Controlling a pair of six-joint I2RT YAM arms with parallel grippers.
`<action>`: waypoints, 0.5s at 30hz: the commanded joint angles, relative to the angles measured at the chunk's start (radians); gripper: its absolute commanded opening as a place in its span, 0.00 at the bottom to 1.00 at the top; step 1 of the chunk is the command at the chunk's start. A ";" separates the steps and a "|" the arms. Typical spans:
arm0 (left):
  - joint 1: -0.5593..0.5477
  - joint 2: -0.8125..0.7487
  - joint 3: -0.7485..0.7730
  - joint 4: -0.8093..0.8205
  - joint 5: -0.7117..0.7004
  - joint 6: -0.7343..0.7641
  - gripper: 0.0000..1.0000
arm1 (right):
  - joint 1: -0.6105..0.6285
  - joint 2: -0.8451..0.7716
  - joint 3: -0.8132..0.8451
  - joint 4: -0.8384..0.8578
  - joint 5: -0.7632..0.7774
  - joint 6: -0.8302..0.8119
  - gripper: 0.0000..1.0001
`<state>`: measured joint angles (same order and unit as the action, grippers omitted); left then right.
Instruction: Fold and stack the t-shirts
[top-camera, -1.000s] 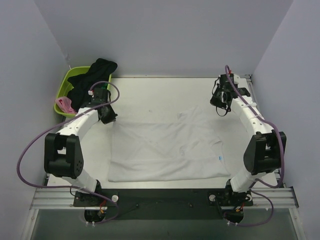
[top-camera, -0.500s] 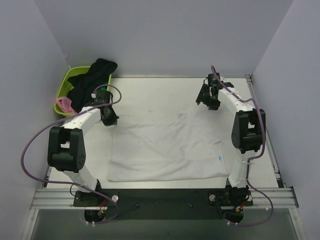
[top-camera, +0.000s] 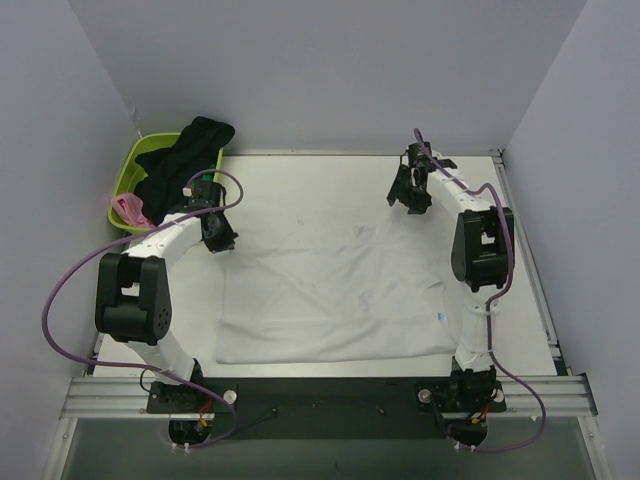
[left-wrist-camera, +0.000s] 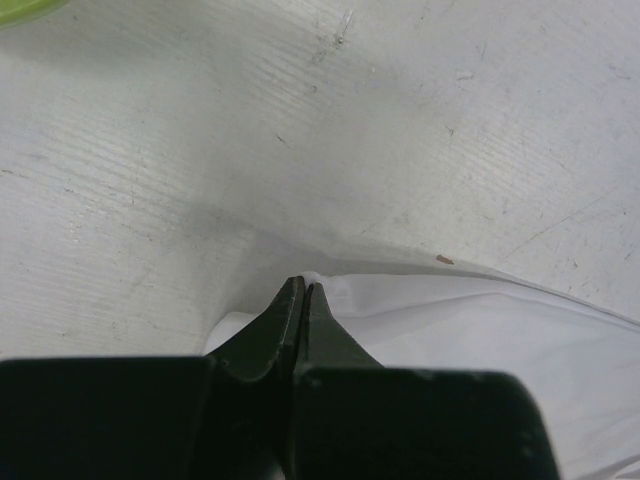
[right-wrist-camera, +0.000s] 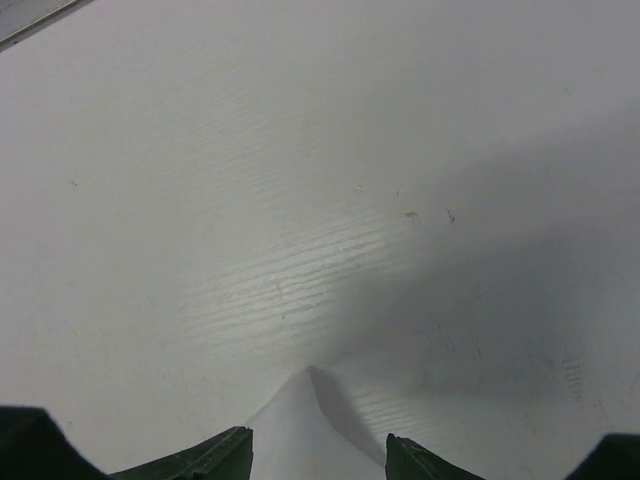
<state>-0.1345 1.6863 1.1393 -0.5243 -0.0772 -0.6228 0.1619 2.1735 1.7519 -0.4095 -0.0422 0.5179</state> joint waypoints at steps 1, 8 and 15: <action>0.007 0.012 0.005 0.027 -0.003 -0.002 0.00 | 0.011 0.040 0.040 -0.026 0.007 -0.018 0.53; 0.006 0.010 -0.001 0.032 -0.004 -0.002 0.00 | 0.013 0.081 0.064 -0.022 -0.001 -0.024 0.50; 0.006 0.012 -0.001 0.029 -0.006 0.000 0.00 | 0.019 0.094 0.073 -0.020 -0.007 -0.016 0.29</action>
<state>-0.1345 1.6974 1.1381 -0.5220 -0.0769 -0.6231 0.1715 2.2555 1.7878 -0.4088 -0.0460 0.4980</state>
